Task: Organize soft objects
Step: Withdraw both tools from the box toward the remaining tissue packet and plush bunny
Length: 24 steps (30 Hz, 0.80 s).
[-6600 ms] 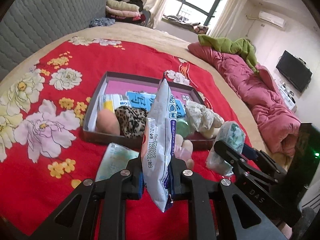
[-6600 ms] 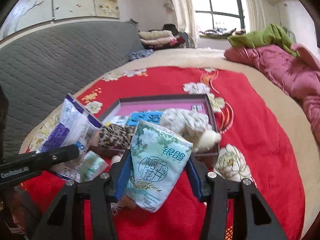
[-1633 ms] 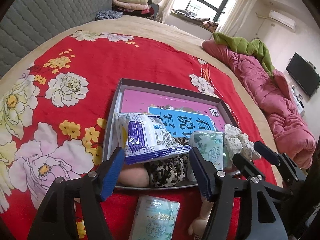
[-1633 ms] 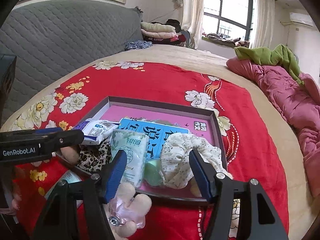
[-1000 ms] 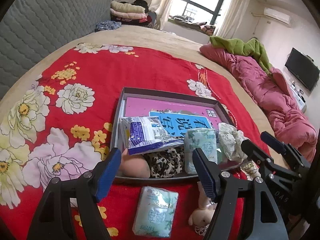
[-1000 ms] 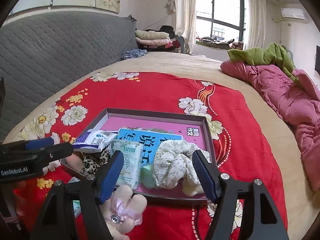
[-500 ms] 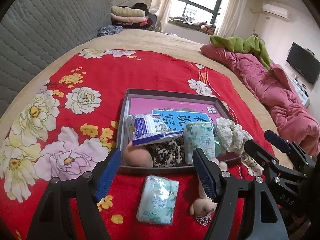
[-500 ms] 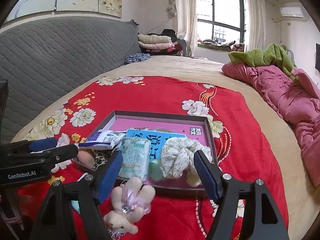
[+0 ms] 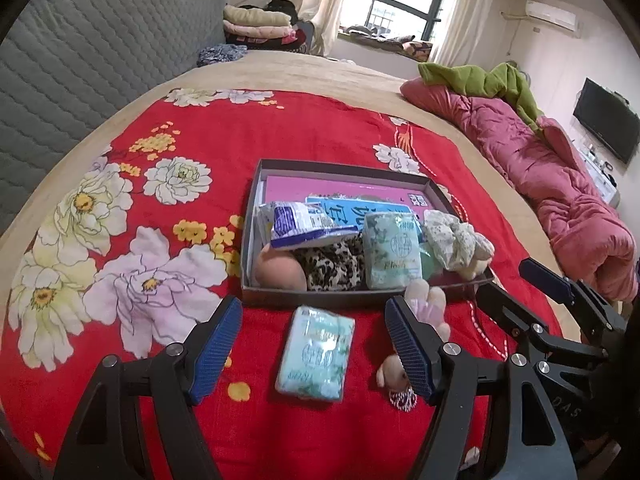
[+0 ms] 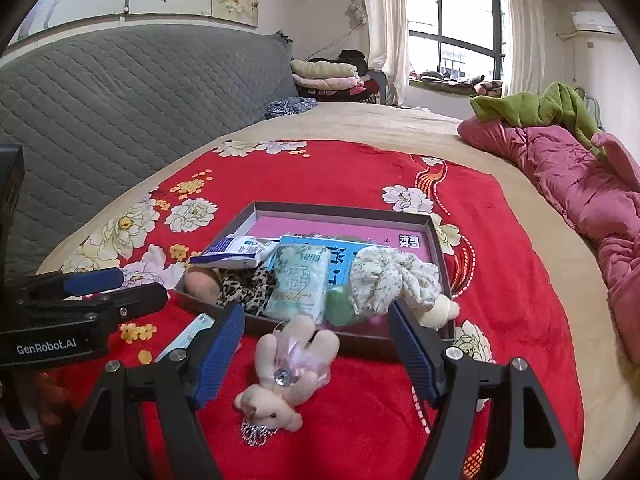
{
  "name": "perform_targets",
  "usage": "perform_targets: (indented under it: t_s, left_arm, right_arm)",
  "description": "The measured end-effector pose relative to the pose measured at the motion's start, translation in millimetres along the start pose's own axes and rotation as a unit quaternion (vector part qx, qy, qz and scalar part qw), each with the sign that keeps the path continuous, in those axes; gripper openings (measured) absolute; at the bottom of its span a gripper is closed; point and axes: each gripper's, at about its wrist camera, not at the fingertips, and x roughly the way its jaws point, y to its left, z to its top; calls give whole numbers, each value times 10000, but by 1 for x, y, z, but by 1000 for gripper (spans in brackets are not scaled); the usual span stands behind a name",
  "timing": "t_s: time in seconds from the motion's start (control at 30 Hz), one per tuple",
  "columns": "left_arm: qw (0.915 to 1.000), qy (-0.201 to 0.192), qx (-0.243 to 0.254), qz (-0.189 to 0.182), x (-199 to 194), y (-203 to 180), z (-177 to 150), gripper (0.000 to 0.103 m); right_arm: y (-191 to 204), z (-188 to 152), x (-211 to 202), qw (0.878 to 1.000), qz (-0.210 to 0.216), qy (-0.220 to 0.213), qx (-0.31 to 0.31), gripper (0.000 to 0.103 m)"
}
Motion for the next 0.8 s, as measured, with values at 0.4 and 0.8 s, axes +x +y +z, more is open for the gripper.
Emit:
perform_targets:
  t_s: [0.4,0.8]
  left_arm:
    - [9997,233,103,4,-5,-8,-20,76]
    - [9987,494,107,19,14,-6,-32,76]
  right_arm:
    - [4,-11,-15,9998,123,172,17,73]
    - [1,-24,-5,9985,205,488,150,73]
